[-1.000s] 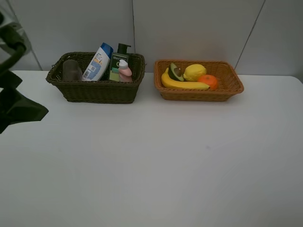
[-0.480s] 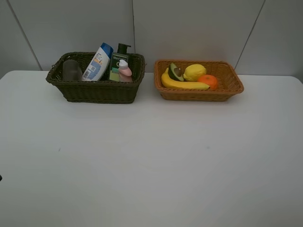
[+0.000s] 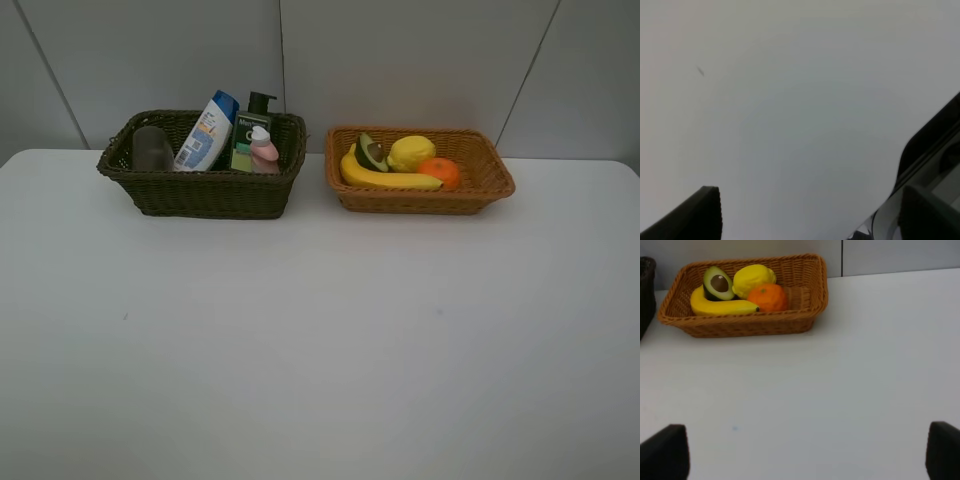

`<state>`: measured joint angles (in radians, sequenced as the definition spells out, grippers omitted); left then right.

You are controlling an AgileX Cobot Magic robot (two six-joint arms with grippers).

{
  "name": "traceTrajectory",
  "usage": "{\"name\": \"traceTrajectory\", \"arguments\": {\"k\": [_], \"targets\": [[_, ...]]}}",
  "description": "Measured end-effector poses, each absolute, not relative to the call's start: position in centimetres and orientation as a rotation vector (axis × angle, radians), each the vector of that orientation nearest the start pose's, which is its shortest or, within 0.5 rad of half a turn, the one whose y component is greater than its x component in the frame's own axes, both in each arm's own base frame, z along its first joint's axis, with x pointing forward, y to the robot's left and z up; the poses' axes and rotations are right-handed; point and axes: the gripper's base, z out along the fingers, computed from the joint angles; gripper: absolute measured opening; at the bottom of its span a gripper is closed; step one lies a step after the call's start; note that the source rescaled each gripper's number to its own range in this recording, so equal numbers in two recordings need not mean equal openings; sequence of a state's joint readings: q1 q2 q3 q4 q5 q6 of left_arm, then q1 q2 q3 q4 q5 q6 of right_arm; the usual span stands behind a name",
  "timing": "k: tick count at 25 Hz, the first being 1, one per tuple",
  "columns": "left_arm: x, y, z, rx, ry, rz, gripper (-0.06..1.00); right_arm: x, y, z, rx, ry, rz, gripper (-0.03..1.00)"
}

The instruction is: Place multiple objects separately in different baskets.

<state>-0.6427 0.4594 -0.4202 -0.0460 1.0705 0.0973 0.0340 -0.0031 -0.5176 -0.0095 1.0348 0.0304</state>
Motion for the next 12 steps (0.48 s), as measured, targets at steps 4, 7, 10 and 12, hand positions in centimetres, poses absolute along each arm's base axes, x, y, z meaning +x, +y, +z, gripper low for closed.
{"name": "traceTrajectory", "arguments": {"k": [4,7,10,12], "targets": [[4.3,-3.5,24.2,0.87,2.415,-0.257,0.94,-0.6,-0.1,28.4,-0.003,1.998,0.03,1.0],[4.1,-2.9,24.4,0.785,2.394,-0.249,0.94,-0.6,-0.1,28.4,-0.003,1.998,0.031,1.0],[3.7,-2.4,24.6,0.689,2.37,-0.234,0.94,-0.6,-0.1,28.4,-0.003,1.998,0.031,1.0],[3.5,-2.1,24.8,0.622,2.354,-0.215,0.94,-0.6,-0.1,28.4,-0.003,1.998,0.031,1.0]]}}
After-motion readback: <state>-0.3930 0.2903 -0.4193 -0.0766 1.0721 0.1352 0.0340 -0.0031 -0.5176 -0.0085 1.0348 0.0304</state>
